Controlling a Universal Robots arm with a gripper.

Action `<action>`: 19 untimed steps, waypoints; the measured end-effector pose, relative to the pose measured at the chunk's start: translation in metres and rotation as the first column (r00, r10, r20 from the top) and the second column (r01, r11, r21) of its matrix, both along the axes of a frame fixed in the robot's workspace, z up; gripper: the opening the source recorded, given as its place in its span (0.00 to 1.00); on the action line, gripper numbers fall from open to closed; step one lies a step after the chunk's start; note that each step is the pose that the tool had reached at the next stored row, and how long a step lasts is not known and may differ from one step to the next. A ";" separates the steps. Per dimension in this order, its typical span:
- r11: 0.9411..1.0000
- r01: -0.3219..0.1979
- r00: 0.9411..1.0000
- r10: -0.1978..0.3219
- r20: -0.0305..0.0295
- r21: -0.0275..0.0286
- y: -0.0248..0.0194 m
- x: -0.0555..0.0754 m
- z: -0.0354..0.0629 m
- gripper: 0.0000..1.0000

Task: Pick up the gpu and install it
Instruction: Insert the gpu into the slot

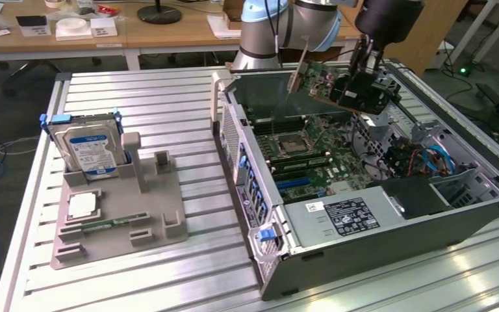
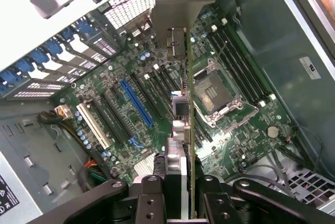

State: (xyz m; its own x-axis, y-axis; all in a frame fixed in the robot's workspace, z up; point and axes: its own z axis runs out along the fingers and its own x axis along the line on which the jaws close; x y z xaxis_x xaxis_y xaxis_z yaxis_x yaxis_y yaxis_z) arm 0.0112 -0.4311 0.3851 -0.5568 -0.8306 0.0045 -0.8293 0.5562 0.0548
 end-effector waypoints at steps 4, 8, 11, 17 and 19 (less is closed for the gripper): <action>1.000 -0.025 1.000 0.025 0.000 0.000 0.0000 0.000 0.0000 0.28; 0.999 -0.051 0.999 0.051 0.000 0.000 0.0000 0.000 0.0000 0.28; 0.998 -0.070 0.998 0.070 0.000 0.000 0.0000 0.000 0.0000 0.28; 0.994 -0.110 0.994 0.110 0.000 0.000 0.0000 0.000 0.0000 0.28; 0.992 -0.122 0.992 0.122 0.000 0.000 0.0000 0.000 0.0000 0.28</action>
